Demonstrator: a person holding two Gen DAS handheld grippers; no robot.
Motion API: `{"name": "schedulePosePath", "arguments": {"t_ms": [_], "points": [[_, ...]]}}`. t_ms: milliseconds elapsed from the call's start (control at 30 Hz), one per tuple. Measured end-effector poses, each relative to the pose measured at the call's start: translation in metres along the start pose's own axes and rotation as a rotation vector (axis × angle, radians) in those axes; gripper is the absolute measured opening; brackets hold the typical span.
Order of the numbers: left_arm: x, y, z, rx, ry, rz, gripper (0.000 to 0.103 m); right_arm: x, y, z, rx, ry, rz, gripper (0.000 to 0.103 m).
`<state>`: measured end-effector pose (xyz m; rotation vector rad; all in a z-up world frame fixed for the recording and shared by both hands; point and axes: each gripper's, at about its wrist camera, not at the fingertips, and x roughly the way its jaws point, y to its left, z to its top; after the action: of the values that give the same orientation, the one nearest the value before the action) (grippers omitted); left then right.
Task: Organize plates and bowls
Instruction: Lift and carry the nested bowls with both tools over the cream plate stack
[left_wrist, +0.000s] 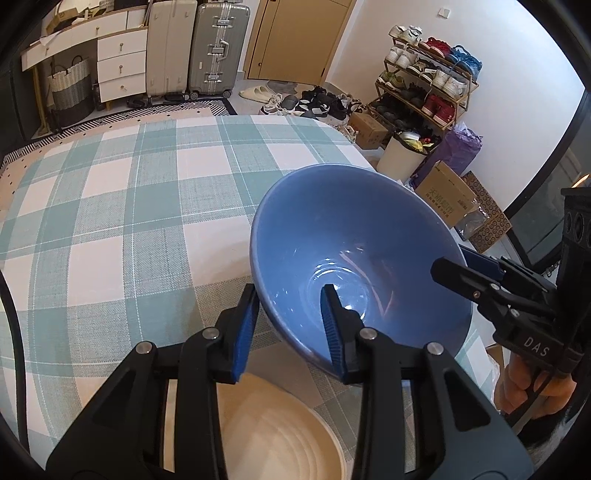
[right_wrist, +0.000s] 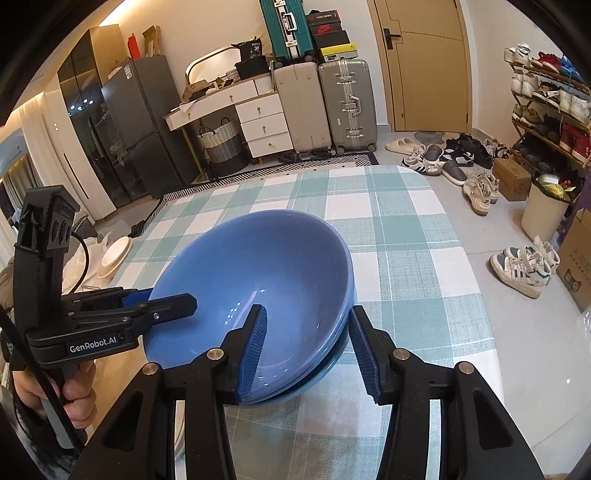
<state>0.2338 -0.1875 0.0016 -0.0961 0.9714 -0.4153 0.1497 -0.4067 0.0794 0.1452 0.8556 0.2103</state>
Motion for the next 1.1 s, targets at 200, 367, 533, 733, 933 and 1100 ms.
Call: {"name": "schedulePosePath", "arguments": {"t_ms": [200,367,533,733,933,1100], "points": [[-0.008,0.000,-0.001,-0.003,-0.014,-0.010,0.031,-0.010,0.003,0.003,0.001,-0.015,-0.007,0.048],[-0.021,-0.002,-0.002,-0.001,-0.037,-0.007,0.031,-0.019,0.011,0.006,-0.016,-0.033,-0.010,0.048],[-0.024,-0.003,-0.004,0.000,-0.037,0.005,0.031,-0.015,0.010,0.003,-0.001,-0.017,0.003,0.048],[-0.024,-0.001,-0.005,-0.001,-0.035,0.010,0.031,-0.003,0.010,-0.002,-0.001,0.012,-0.010,0.048],[-0.024,0.002,-0.007,-0.006,-0.033,0.008,0.031,0.017,0.007,-0.010,0.019,0.056,0.003,0.048],[-0.024,0.003,-0.008,-0.001,-0.033,0.008,0.031,0.025,0.003,-0.011,0.030,0.062,0.009,0.048]]}}
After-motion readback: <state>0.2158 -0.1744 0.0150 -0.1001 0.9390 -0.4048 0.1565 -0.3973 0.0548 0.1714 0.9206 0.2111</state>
